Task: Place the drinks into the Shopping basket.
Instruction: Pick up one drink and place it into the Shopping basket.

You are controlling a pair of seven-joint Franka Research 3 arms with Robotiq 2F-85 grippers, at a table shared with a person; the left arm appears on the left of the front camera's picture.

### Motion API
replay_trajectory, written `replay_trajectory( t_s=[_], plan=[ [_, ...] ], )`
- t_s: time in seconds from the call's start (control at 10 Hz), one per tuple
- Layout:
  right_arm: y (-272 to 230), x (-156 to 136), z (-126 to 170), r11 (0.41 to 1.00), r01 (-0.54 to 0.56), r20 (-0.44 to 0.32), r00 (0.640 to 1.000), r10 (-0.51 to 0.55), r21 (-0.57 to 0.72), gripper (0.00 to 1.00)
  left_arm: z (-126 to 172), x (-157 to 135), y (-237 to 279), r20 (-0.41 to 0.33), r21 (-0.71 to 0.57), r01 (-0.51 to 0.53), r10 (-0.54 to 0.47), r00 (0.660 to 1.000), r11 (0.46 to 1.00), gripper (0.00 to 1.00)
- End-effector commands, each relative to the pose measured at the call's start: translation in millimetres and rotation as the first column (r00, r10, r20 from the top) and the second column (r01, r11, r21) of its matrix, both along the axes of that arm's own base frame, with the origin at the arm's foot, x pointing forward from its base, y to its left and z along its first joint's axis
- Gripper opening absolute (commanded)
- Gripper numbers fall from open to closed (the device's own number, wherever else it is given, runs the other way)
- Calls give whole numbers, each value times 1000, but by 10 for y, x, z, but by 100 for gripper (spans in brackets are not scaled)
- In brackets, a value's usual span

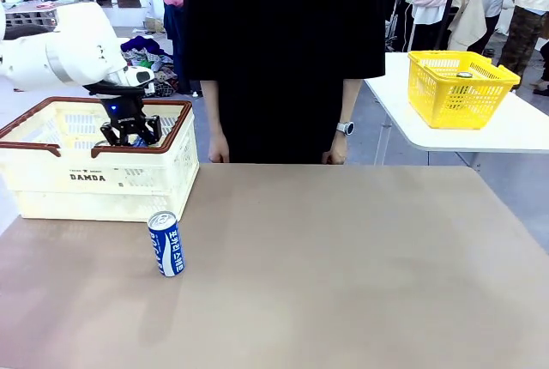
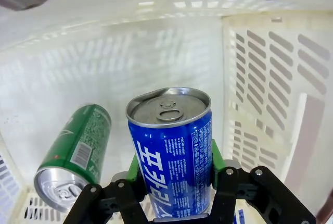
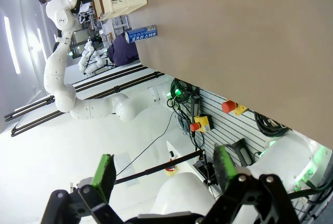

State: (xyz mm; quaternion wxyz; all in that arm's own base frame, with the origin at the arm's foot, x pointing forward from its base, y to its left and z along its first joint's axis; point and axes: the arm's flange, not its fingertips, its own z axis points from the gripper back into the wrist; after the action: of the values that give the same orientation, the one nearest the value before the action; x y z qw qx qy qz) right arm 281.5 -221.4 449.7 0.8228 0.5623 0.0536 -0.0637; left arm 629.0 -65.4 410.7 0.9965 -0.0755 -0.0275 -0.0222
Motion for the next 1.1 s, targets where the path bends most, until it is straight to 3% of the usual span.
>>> replay_trajectory(
  t_s=[0.0, 0.2, 0.3, 0.4, 0.5, 1.0],
  plan=[
    [1, 1, 49, 1000, 5, -12, 1000, -5, 5, 100, 53, 106, -55, -3, 43, -34, 34, 999, 998, 0],
    [1, 1, 49, 1000, 5, -12, 1000, -5, 5, 100, -3, 145, -93, -13, 64, -45, 45, 999, 997, 0],
    [1, 1, 49, 1000, 5, -12, 1000, -5, 5, 100, -10, 158, -102, -23, 60, -45, 47, 999, 997, 28],
    [1, 1, 49, 1000, 5, -12, 1000, -5, 5, 100, -13, 168, -106, -24, 67, -41, 43, 999, 997, 85],
    [1, 1, 49, 1000, 5, -12, 1000, -5, 5, 100, -12, 174, -109, -24, 72, -44, 46, 999, 996, 100],
    [1, 1, 49, 1000, 5, -12, 1000, -5, 5, 100, 53, 155, -13, -3, 50, -68, 69, 998, 996, 100]
  ],
)
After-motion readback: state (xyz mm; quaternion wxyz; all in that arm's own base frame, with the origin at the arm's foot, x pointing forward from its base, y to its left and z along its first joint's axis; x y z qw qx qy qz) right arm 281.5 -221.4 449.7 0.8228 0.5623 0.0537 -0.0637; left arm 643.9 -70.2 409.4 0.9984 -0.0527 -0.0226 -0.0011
